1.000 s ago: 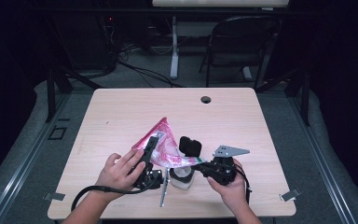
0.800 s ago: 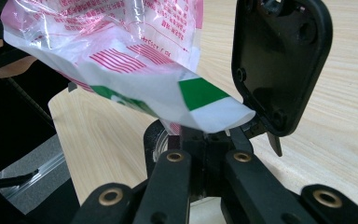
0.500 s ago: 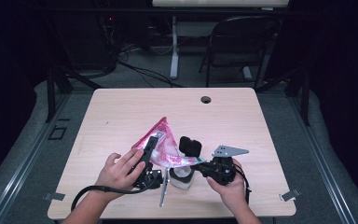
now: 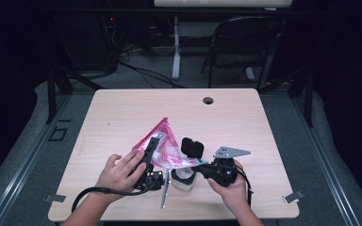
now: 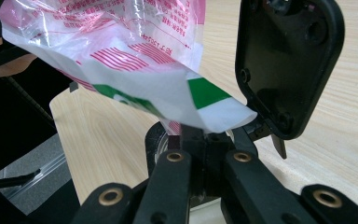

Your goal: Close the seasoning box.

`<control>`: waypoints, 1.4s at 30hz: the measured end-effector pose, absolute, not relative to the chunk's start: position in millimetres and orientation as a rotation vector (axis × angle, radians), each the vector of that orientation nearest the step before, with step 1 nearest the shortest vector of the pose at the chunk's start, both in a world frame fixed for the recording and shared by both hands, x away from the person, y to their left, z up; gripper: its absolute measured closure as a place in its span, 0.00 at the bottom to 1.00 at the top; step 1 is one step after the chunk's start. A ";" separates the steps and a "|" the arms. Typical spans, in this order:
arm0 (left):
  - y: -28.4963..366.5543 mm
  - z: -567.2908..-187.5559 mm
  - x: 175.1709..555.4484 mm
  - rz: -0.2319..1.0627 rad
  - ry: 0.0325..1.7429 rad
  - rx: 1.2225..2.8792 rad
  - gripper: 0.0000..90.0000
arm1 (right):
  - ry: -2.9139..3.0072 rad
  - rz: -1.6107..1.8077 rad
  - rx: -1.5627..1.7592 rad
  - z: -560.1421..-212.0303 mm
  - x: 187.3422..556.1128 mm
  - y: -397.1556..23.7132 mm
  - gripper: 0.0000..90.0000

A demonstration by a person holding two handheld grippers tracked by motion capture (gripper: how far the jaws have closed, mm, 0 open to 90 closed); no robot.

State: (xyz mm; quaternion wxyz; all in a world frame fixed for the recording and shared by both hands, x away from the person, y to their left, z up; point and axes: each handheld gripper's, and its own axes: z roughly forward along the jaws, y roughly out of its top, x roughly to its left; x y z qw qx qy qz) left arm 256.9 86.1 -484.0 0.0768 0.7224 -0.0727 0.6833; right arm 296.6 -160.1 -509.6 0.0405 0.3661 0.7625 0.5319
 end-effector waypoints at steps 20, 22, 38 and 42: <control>86.1 -483.6 257.6 2.052 -0.228 2.152 0.73 | 2.340 1.630 1.120 -509.9 297.2 -160.0 1.00; 86.2 -484.1 257.7 2.042 -0.218 2.158 0.73 | 2.339 1.630 1.120 -509.8 297.2 -160.1 1.00; 85.2 -483.5 257.5 2.045 -0.222 2.166 0.73 | 2.337 1.627 1.125 -510.3 297.5 -159.7 1.00; 84.8 -483.6 257.6 2.052 -0.240 2.155 0.73 | 2.339 1.627 1.125 -510.9 297.8 -159.4 1.00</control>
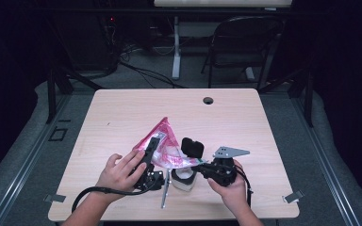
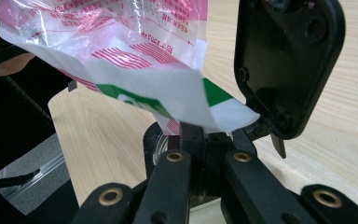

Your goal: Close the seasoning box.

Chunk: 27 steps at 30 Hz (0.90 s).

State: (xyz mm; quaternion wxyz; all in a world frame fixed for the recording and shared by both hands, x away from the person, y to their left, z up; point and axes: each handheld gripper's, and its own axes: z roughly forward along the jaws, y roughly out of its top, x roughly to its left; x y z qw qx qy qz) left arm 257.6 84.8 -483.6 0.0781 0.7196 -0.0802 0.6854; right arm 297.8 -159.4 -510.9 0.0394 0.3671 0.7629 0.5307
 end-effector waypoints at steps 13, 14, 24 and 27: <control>83.4 -485.5 257.0 2.062 -0.257 2.155 0.73 | 2.345 1.618 1.132 -512.8 298.8 -159.7 1.00; 83.2 -485.3 256.9 2.061 -0.255 2.160 0.73 | 2.345 1.617 1.131 -512.8 298.8 -159.8 1.00; 82.3 -483.5 257.0 2.067 -0.272 2.158 0.73 | 2.341 1.616 1.133 -512.2 298.4 -160.7 1.00; 81.9 -483.2 257.4 2.066 -0.284 2.161 0.72 | 2.339 1.620 1.134 -512.5 298.4 -160.3 1.00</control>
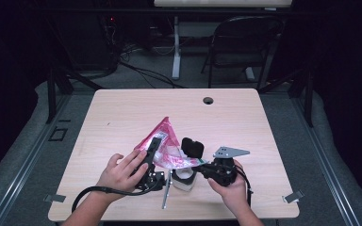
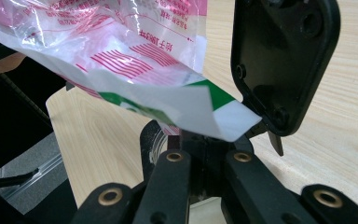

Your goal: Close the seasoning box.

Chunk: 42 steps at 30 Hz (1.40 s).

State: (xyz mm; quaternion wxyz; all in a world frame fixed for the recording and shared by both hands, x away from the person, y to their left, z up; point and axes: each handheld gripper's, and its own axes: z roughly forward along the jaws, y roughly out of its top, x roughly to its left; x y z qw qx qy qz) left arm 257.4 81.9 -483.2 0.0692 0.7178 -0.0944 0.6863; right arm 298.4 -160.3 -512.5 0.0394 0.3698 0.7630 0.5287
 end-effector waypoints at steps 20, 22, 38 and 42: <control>81.1 -482.7 260.6 2.048 -0.316 2.219 0.71 | 2.352 1.604 1.128 -513.5 299.1 -160.3 1.00; 81.2 -482.9 260.7 2.045 -0.314 2.223 0.71 | 2.347 1.608 1.134 -513.7 298.9 -160.0 1.00; 80.9 -482.7 260.8 2.032 -0.299 2.227 0.71 | 2.353 1.606 1.132 -514.2 299.3 -160.5 1.00; 80.8 -483.0 260.9 2.027 -0.294 2.233 0.71 | 2.349 1.605 1.143 -515.1 299.2 -160.5 1.00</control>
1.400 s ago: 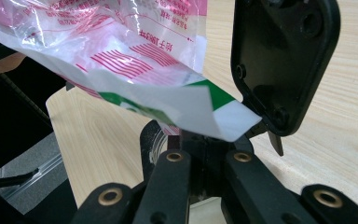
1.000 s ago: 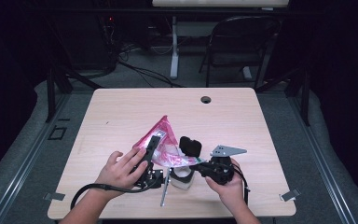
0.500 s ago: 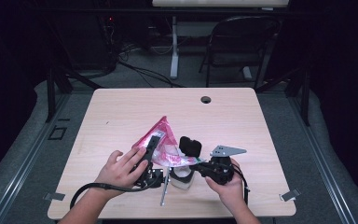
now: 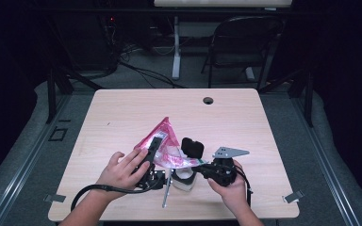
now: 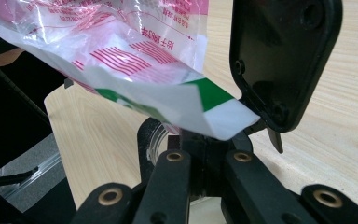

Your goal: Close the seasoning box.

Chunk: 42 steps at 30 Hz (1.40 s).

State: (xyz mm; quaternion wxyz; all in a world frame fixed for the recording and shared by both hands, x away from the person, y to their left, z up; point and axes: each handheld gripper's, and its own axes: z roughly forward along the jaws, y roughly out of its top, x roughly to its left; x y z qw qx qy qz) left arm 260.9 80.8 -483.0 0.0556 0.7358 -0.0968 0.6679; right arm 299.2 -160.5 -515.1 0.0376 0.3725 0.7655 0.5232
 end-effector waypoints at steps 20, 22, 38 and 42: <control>91.7 -492.5 264.8 1.962 -0.162 2.250 0.74 | 2.337 1.614 1.124 -513.0 298.6 -159.5 1.00; 92.5 -493.4 264.7 1.955 -0.143 2.249 0.75 | 2.338 1.618 1.123 -512.9 298.7 -159.6 1.00; 100.5 -497.4 263.2 1.905 -0.027 2.230 0.75 | 2.339 1.635 1.103 -511.2 298.2 -155.8 1.00; 101.5 -498.5 262.4 1.897 -0.002 2.222 0.75 | 2.340 1.630 1.096 -509.6 297.9 -155.9 1.00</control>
